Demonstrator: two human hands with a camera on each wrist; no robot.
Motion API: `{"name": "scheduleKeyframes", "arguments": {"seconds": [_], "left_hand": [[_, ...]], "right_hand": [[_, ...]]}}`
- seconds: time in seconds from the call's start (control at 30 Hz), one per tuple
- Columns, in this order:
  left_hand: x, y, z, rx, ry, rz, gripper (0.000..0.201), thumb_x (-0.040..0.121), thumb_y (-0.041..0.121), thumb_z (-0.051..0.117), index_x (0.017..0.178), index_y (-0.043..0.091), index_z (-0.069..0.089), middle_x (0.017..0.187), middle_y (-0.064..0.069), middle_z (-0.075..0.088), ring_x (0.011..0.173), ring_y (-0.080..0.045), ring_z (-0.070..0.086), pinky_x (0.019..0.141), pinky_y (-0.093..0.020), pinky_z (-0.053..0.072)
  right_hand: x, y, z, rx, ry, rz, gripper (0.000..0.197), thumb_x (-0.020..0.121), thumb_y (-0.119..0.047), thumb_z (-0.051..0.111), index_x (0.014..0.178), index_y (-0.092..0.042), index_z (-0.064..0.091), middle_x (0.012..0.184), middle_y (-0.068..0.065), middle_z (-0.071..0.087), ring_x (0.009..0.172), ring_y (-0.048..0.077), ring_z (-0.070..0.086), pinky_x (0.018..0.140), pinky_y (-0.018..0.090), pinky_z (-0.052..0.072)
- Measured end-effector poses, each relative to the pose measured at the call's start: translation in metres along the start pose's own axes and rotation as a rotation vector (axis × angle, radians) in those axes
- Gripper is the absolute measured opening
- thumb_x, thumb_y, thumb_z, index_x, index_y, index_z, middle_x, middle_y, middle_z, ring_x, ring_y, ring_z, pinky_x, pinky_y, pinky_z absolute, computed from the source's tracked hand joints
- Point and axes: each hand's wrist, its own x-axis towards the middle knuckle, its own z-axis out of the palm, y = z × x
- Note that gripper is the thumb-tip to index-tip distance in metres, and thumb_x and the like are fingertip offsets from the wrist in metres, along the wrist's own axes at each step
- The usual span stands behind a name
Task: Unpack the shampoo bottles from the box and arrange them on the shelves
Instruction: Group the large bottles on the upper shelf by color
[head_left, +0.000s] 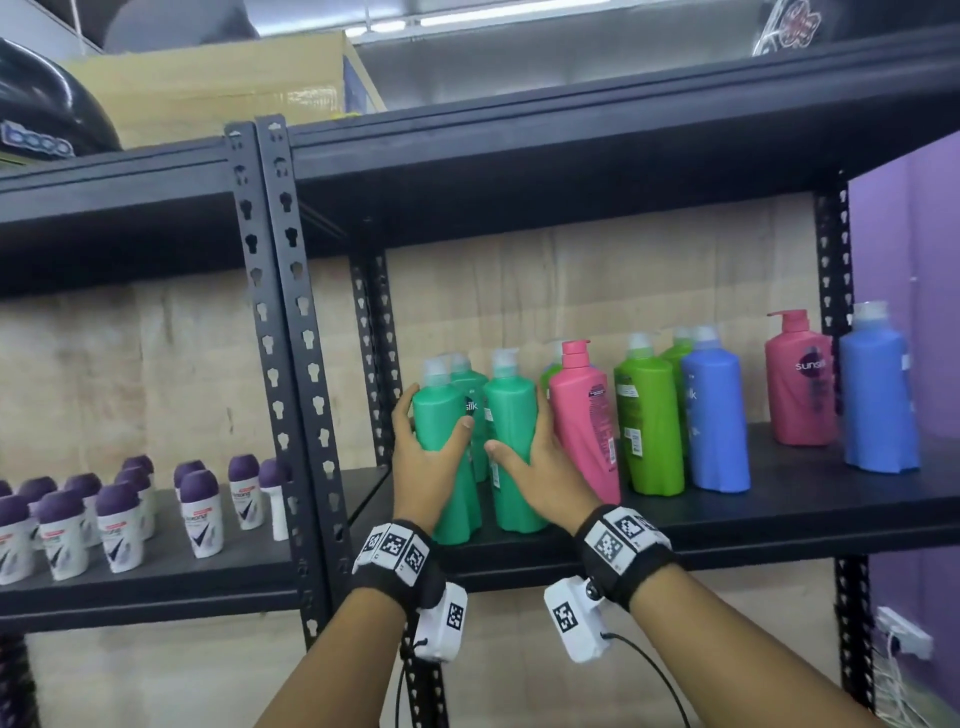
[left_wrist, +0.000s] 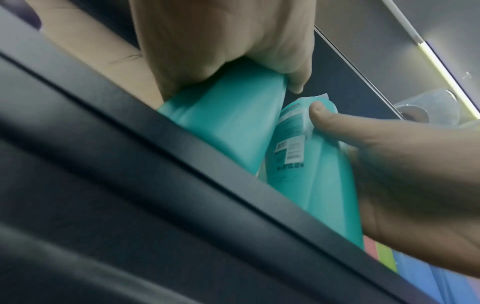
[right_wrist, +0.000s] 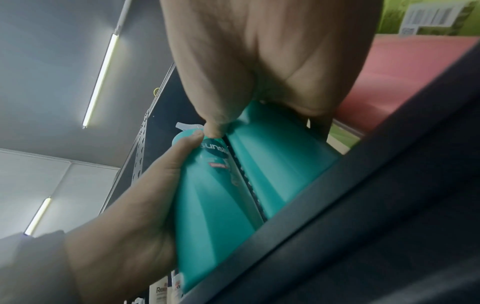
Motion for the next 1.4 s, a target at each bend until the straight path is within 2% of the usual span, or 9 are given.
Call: {"name": "scheduleKeyframes", "arguments": {"seconds": [0.33, 0.47, 0.6, 0.7, 0.8, 0.97, 1.1, 1.3, 1.4], "left_hand": [[-0.010, -0.008, -0.014, -0.088, 0.030, -0.168, 0.059, 0.060, 0.078, 0.078, 0.100, 0.054, 0.043, 0.115, -0.004, 0.066, 0.096, -0.021, 0.071, 0.080, -0.045, 0.062], [-0.013, -0.017, -0.025, -0.133, 0.013, -0.230, 0.065, 0.062, 0.091, 0.067, 0.112, 0.051, 0.056, 0.118, -0.001, 0.070, 0.101, -0.019, 0.073, 0.080, -0.043, 0.062], [-0.015, -0.024, -0.028, -0.118, 0.015, -0.331, 0.099, 0.068, 0.097, 0.054, 0.140, 0.028, 0.054, 0.136, -0.001, 0.065, 0.124, -0.022, 0.064, 0.104, -0.049, 0.053], [-0.016, -0.024, -0.029, -0.099, 0.048, -0.346, 0.099, 0.069, 0.098, 0.051, 0.137, 0.026, 0.055, 0.133, -0.002, 0.068, 0.115, -0.015, 0.069, 0.090, -0.039, 0.061], [-0.018, -0.026, -0.030, -0.063, 0.053, -0.357, 0.106, 0.071, 0.098, 0.048, 0.145, 0.022, 0.048, 0.140, -0.005, 0.063, 0.126, -0.024, 0.062, 0.103, -0.052, 0.054], [-0.018, -0.025, -0.032, -0.039, 0.007, -0.358, 0.102, 0.063, 0.097, 0.057, 0.138, 0.029, 0.046, 0.123, 0.004, 0.069, 0.107, -0.013, 0.070, 0.088, -0.038, 0.060], [-0.020, -0.022, -0.032, -0.015, -0.020, -0.354, 0.097, 0.063, 0.088, 0.070, 0.136, 0.031, 0.039, 0.121, 0.004, 0.068, 0.105, -0.015, 0.069, 0.092, -0.043, 0.059], [-0.022, -0.023, -0.033, -0.006, -0.004, -0.346, 0.073, 0.078, 0.079, 0.062, 0.132, 0.036, 0.038, 0.124, 0.005, 0.065, 0.105, -0.009, 0.067, 0.084, -0.033, 0.056], [-0.021, -0.026, -0.034, -0.064, -0.025, -0.378, 0.076, 0.084, 0.079, 0.055, 0.143, 0.034, 0.039, 0.135, 0.003, 0.062, 0.119, -0.015, 0.063, 0.103, -0.044, 0.052]], "right_hand": [[-0.016, 0.010, -0.003, 0.159, -0.085, 0.164, 0.081, 0.096, -0.075, 0.029, 0.162, -0.043, -0.005, 0.169, -0.021, 0.006, 0.154, 0.008, 0.020, 0.127, 0.047, 0.022], [-0.014, 0.018, -0.003, 0.227, -0.101, 0.172, 0.074, 0.097, -0.065, 0.031, 0.163, -0.041, 0.006, 0.168, -0.019, 0.016, 0.153, 0.005, 0.024, 0.126, 0.046, 0.024], [-0.019, 0.026, -0.004, 0.131, -0.146, 0.098, 0.062, 0.094, -0.064, 0.039, 0.149, -0.064, 0.010, 0.149, -0.045, 0.023, 0.136, -0.020, 0.029, 0.118, 0.025, 0.025], [-0.016, 0.029, -0.005, 0.118, -0.223, 0.124, 0.077, 0.089, -0.063, 0.042, 0.149, -0.066, -0.006, 0.152, -0.037, 0.004, 0.146, -0.009, 0.010, 0.121, 0.028, 0.015], [-0.011, 0.028, -0.007, 0.287, -0.253, 0.162, 0.081, 0.088, -0.047, 0.047, 0.155, -0.055, 0.001, 0.159, -0.028, 0.013, 0.146, -0.003, 0.022, 0.119, 0.028, 0.025], [-0.007, 0.034, -0.004, 0.230, -0.262, 0.194, 0.099, 0.085, -0.054, 0.063, 0.156, -0.054, -0.008, 0.154, -0.035, 0.010, 0.146, -0.002, 0.022, 0.116, 0.027, 0.028], [-0.012, 0.034, -0.004, 0.003, -0.290, 0.060, 0.103, 0.094, -0.044, 0.069, 0.157, -0.048, -0.013, 0.161, -0.024, 0.015, 0.148, -0.001, 0.023, 0.121, 0.026, 0.023], [-0.025, 0.029, 0.010, -0.189, -0.071, 0.032, 0.108, 0.089, -0.044, 0.075, 0.160, -0.037, -0.006, 0.161, 0.001, 0.027, 0.134, 0.002, 0.033, 0.114, 0.025, 0.029], [-0.034, 0.024, 0.020, -0.307, 0.063, 0.024, 0.107, 0.088, -0.050, 0.074, 0.160, -0.033, -0.003, 0.146, 0.007, 0.035, 0.130, 0.021, 0.050, 0.108, 0.037, 0.044]]}}
